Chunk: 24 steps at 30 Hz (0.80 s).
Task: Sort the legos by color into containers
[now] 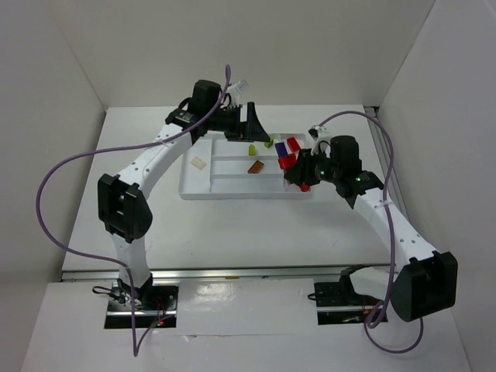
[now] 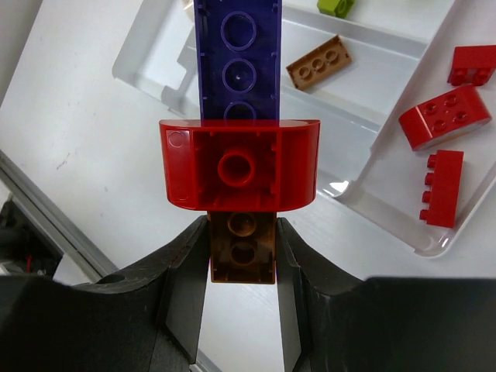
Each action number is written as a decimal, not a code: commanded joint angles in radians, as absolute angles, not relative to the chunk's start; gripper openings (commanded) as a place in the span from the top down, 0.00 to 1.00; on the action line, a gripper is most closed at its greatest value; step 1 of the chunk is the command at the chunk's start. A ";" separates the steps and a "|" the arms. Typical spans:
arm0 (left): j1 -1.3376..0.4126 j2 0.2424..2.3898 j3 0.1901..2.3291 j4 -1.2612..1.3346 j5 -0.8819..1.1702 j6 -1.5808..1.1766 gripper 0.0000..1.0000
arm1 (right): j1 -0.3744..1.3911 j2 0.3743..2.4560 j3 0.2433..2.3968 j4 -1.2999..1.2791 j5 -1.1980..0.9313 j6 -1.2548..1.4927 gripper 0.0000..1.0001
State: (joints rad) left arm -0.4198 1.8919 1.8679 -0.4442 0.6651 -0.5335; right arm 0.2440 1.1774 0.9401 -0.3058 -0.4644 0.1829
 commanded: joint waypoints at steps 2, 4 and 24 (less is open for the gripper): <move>-0.454 1.922 1.832 -0.413 0.709 -0.549 0.06 | 0.288 1.118 0.936 -0.356 -0.423 0.152 0.91; -0.465 1.911 1.789 -0.413 0.700 -0.558 0.06 | 0.301 1.118 0.925 -0.356 -0.413 0.152 0.91; -0.506 1.953 1.709 -0.304 0.779 -0.632 0.14 | 0.393 1.138 0.916 -0.376 -0.334 0.143 0.94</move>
